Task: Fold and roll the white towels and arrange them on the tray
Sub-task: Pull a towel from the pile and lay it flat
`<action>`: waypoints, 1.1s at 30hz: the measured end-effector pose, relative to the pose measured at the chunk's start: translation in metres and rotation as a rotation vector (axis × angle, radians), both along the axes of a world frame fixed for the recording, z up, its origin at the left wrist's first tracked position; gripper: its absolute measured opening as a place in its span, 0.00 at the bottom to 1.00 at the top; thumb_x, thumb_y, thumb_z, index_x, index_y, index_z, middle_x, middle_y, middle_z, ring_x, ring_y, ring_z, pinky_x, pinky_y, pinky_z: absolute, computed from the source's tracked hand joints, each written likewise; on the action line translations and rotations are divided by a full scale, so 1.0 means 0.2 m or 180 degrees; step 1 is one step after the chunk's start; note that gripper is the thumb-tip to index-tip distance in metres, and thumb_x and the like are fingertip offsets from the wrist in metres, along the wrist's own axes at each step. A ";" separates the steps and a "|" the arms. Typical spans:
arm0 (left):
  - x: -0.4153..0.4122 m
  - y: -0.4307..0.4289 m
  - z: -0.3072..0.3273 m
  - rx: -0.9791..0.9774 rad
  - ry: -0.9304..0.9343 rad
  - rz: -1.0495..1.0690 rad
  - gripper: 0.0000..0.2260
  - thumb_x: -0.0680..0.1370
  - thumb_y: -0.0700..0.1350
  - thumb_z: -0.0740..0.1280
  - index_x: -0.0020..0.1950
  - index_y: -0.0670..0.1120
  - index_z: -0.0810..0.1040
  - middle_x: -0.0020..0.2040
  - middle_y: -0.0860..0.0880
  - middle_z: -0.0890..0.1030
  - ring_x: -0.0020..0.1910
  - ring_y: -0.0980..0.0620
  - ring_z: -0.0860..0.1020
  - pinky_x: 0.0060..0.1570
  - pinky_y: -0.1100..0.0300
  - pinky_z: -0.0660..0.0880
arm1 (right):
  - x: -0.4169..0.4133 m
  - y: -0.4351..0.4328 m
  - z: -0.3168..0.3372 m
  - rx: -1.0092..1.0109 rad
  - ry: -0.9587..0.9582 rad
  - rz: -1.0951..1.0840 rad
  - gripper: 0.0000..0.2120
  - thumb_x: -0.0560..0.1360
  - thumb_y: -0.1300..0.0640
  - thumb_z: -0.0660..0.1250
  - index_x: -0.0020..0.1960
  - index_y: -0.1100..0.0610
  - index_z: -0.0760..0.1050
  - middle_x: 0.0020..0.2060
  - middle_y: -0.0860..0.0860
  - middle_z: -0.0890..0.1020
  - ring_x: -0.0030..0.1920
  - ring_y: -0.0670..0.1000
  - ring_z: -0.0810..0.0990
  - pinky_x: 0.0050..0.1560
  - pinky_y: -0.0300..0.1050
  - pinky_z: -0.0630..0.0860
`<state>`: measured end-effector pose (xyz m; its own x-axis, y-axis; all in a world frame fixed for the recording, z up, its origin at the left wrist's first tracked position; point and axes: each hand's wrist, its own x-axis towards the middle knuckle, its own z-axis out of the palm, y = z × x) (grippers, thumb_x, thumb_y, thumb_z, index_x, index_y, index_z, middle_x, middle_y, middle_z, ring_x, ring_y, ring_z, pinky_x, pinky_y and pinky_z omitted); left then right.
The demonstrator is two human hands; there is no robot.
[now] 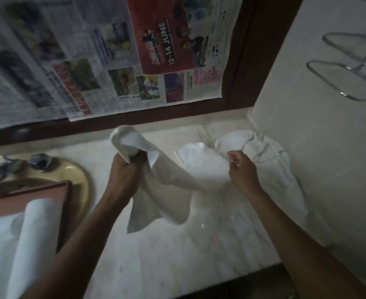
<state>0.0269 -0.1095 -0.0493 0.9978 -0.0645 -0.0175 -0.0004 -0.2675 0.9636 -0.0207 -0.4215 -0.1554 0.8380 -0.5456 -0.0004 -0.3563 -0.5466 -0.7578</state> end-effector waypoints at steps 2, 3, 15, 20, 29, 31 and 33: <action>-0.01 0.14 0.01 0.0016 0.0001 0.0176 0.07 0.80 0.52 0.70 0.46 0.51 0.83 0.41 0.51 0.86 0.41 0.53 0.85 0.41 0.53 0.81 | 0.06 0.04 -0.14 -0.0371 0.0378 0.0251 0.21 0.76 0.68 0.62 0.68 0.57 0.77 0.63 0.57 0.80 0.65 0.58 0.77 0.65 0.49 0.72; -0.01 0.18 0.00 0.0140 -0.0010 0.0213 0.07 0.79 0.54 0.72 0.47 0.51 0.84 0.41 0.50 0.86 0.40 0.56 0.85 0.41 0.55 0.81 | 0.09 0.05 -0.19 -0.0557 0.0537 0.0365 0.24 0.75 0.68 0.62 0.69 0.57 0.75 0.65 0.58 0.78 0.66 0.61 0.75 0.67 0.52 0.71; -0.13 0.54 -0.12 0.1013 0.0431 0.0684 0.13 0.81 0.57 0.67 0.43 0.51 0.82 0.42 0.51 0.84 0.50 0.46 0.83 0.58 0.47 0.76 | 0.38 -0.25 -0.46 -0.0914 0.1304 0.0193 0.20 0.84 0.52 0.60 0.71 0.62 0.72 0.65 0.68 0.76 0.66 0.68 0.75 0.66 0.61 0.71; -0.23 0.53 -0.12 0.0945 0.0397 0.0512 0.10 0.83 0.48 0.67 0.42 0.57 0.77 0.42 0.58 0.79 0.41 0.66 0.79 0.44 0.67 0.74 | 0.27 -0.18 -0.36 -0.0864 0.0946 0.0303 0.18 0.80 0.59 0.66 0.68 0.65 0.74 0.62 0.69 0.78 0.64 0.68 0.77 0.65 0.58 0.72; -0.43 0.58 -0.13 0.0433 0.0482 0.0005 0.07 0.83 0.50 0.66 0.55 0.50 0.81 0.48 0.49 0.85 0.46 0.53 0.83 0.45 0.58 0.79 | -0.38 0.68 -0.45 -0.1625 0.0835 0.2500 0.33 0.70 0.35 0.63 0.73 0.44 0.67 0.75 0.56 0.71 0.74 0.67 0.69 0.67 0.66 0.72; -0.49 0.62 -0.12 0.0313 0.0427 0.0015 0.08 0.84 0.50 0.65 0.59 0.48 0.78 0.52 0.47 0.82 0.49 0.50 0.82 0.46 0.56 0.80 | -0.48 0.73 -0.36 -0.1641 0.1184 0.2473 0.27 0.74 0.40 0.64 0.72 0.42 0.68 0.77 0.52 0.67 0.76 0.62 0.65 0.73 0.60 0.67; -0.59 0.67 -0.10 0.0309 0.0362 -0.0052 0.10 0.85 0.52 0.63 0.62 0.49 0.76 0.53 0.47 0.81 0.50 0.51 0.82 0.48 0.56 0.81 | -0.59 0.79 -0.25 -0.1674 0.1673 0.2549 0.24 0.78 0.43 0.65 0.73 0.41 0.70 0.77 0.47 0.65 0.76 0.56 0.64 0.75 0.54 0.63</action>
<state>-0.0914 0.0241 -0.0689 0.9878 -0.0732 -0.1373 0.1022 -0.3602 0.9273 -0.1382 -0.2630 -0.2051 0.9134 0.1212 -0.3886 0.0363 -0.9751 -0.2189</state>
